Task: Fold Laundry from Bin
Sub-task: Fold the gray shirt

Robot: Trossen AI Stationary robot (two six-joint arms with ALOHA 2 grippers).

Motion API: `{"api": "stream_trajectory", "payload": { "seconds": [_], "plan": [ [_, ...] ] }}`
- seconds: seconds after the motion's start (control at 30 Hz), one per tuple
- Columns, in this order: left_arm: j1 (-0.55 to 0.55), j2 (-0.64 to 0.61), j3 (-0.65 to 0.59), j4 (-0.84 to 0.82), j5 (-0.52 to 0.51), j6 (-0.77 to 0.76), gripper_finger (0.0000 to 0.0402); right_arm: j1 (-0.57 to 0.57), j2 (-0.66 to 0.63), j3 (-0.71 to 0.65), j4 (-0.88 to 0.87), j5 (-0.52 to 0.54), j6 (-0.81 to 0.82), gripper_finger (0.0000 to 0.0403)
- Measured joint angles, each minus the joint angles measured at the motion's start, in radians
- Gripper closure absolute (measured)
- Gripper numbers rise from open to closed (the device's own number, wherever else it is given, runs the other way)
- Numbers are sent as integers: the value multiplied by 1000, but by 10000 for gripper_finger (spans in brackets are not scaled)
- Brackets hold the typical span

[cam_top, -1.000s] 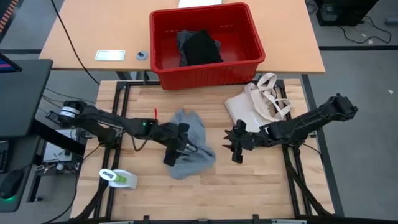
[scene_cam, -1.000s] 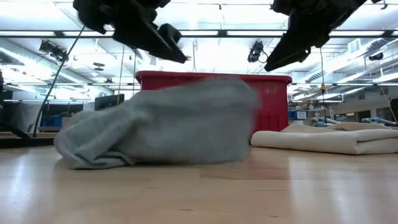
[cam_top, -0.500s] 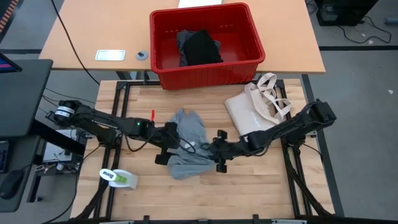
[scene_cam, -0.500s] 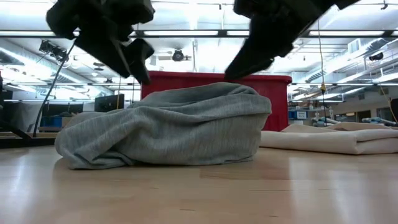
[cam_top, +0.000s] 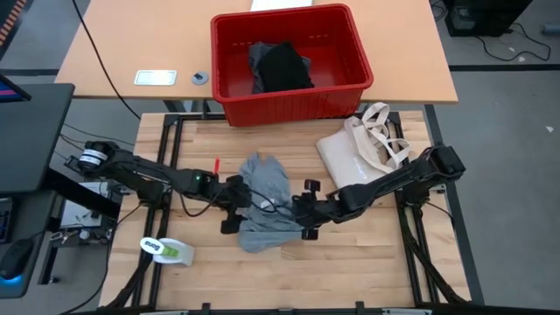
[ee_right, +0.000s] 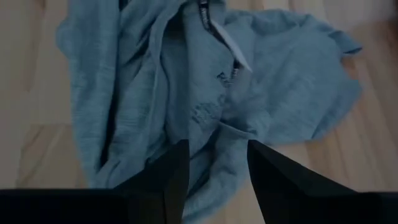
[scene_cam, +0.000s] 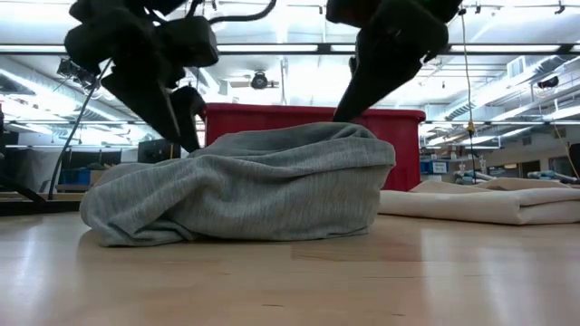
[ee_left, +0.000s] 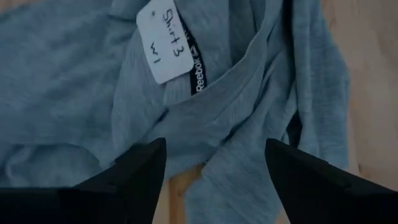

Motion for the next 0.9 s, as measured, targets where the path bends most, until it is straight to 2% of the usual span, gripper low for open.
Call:
{"api": "stream_trajectory", "payload": {
  "seconds": [0.1, 0.27, 0.37, 0.47, 0.53, 0.63, 0.67, 0.8, 0.9],
  "plan": [
    [0, 27, -1, 17, 36, -38, 125, 0, -5, -2, -39, 8, 1, 233],
    [1, 102, -2, 56, 39, -68, 126, -6, -4, -4, -73, 8, 23, 233],
    [9, 125, -2, 112, 38, -68, 142, -4, -4, -4, -81, 29, 24, 233],
    [12, 128, 0, 190, 31, -38, 196, -4, -4, -4, -91, 32, 25, 233],
    [12, 124, 12, 190, 5, -4, 253, -4, -6, -4, -99, 31, 33, 233],
    [12, 112, 60, 128, -8, 68, 361, -2, -29, -4, -134, 30, 35, 233],
    [12, 104, 86, 90, -9, 92, 379, 1, -45, -4, -149, 35, 35, 233],
    [3, 37, 233, -58, -25, 228, 382, 5, -126, -4, -151, 51, -22, 233],
    [-24, -13, 370, -187, -24, 404, 382, -4, -175, -4, -88, 25, -101, 233]
  ]
}}
